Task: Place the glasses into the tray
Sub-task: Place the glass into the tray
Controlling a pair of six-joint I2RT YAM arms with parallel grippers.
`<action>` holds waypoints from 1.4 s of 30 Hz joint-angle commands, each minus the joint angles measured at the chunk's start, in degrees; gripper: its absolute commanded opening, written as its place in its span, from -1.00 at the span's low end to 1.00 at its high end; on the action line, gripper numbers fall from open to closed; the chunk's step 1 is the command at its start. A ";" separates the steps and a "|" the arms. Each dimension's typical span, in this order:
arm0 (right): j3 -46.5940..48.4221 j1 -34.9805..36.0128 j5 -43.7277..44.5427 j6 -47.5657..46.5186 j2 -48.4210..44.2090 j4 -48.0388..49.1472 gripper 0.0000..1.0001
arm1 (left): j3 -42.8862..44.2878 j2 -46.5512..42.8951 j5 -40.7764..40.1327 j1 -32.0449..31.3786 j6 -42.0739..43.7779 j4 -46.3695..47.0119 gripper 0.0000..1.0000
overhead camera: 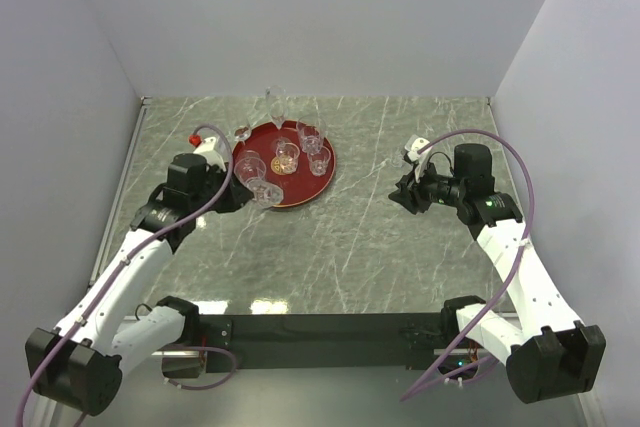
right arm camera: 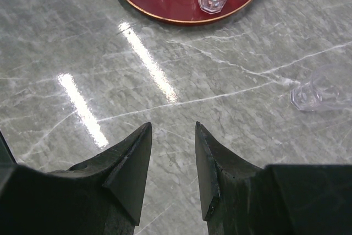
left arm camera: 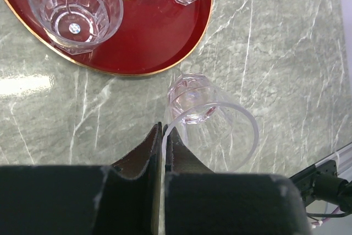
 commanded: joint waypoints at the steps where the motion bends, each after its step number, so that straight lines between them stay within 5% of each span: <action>1: -0.54 -0.47 0.17 -0.47 0.14 1.45 -0.10 | 2.96 0.27 -2.14 -1.83 0.82 2.96 -0.99; 42: -0.54 -0.56 0.25 -0.74 0.40 1.36 -0.11 | 7.71 10.47 -19.64 -20.12 3.72 3.75 -0.99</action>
